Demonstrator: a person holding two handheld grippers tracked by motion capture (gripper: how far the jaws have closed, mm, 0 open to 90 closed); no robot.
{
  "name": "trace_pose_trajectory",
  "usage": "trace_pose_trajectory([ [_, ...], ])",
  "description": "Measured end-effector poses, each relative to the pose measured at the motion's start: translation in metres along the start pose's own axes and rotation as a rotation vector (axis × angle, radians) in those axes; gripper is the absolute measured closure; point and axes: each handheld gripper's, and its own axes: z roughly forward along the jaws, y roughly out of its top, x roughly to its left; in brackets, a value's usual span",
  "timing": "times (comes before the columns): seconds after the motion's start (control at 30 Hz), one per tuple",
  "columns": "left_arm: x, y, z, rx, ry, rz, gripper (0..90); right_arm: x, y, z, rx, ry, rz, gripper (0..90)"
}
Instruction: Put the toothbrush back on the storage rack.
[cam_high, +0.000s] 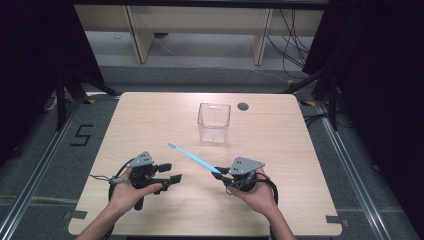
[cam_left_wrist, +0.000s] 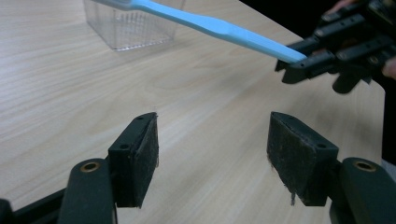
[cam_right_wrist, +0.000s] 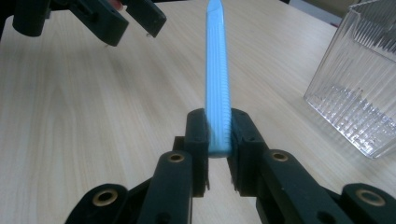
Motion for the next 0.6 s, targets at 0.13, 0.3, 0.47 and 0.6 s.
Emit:
trace_pose_trajectory([
  [0.13,0.004,0.002,0.002,-0.020,0.020,-0.022,33.4,0.002,0.001,0.002,-0.010,-0.006,0.009,79.6],
  [0.3,0.006,0.007,0.006,-0.082,0.038,-0.061,34.0,0.002,0.001,0.004,-0.047,-0.031,0.015,79.6],
  [0.47,0.005,0.014,0.011,-0.121,0.017,-0.089,35.4,0.004,0.001,0.008,-0.068,-0.042,0.017,79.6],
  [0.6,0.005,0.019,0.016,-0.145,-0.005,-0.095,36.7,0.006,0.002,0.009,-0.067,-0.044,0.012,79.6],
])
